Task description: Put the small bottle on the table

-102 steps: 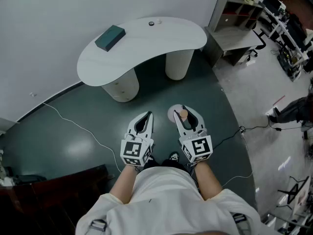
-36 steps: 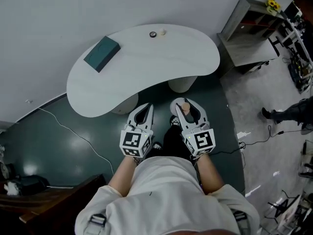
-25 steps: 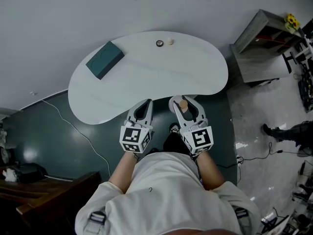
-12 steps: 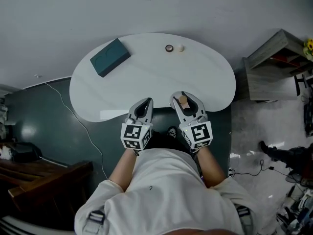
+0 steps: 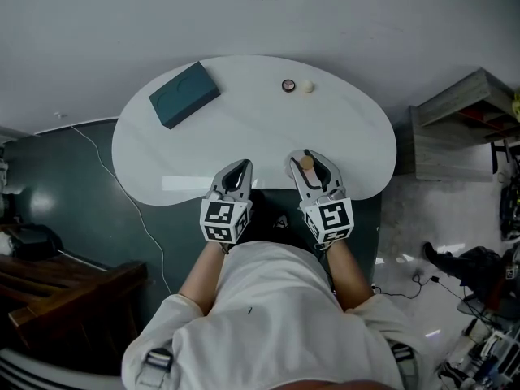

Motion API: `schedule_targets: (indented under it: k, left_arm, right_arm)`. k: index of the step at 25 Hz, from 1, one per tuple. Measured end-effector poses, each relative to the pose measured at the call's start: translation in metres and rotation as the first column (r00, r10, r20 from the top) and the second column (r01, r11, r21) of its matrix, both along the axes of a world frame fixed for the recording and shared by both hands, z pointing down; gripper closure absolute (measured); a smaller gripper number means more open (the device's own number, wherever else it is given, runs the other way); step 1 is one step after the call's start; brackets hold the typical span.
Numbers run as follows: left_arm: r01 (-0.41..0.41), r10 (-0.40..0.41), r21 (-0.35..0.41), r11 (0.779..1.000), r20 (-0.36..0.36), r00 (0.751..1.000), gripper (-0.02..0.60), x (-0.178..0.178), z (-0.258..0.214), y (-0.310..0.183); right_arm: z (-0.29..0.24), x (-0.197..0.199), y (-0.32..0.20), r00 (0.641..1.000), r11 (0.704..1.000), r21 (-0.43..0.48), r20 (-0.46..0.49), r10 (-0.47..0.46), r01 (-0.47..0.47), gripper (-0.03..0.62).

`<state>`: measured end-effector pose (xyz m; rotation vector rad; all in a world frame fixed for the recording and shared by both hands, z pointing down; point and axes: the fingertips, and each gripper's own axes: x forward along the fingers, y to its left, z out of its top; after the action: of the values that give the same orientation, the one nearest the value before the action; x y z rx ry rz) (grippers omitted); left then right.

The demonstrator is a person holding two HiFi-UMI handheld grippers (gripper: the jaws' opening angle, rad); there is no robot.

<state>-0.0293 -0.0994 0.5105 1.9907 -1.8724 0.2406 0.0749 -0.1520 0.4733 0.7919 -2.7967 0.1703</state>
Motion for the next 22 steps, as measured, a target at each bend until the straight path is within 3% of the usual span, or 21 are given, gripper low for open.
schedule_targets:
  k: [22]
  left_arm:
    - [-0.032, 0.027, -0.124, 0.992, -0.041, 0.999, 0.563, -0.082, 0.062, -0.083]
  right_arm:
    - [0.056, -0.094, -0.093, 0.997, 0.997, -0.072, -0.081, 0.005, -0.011, 0.464]
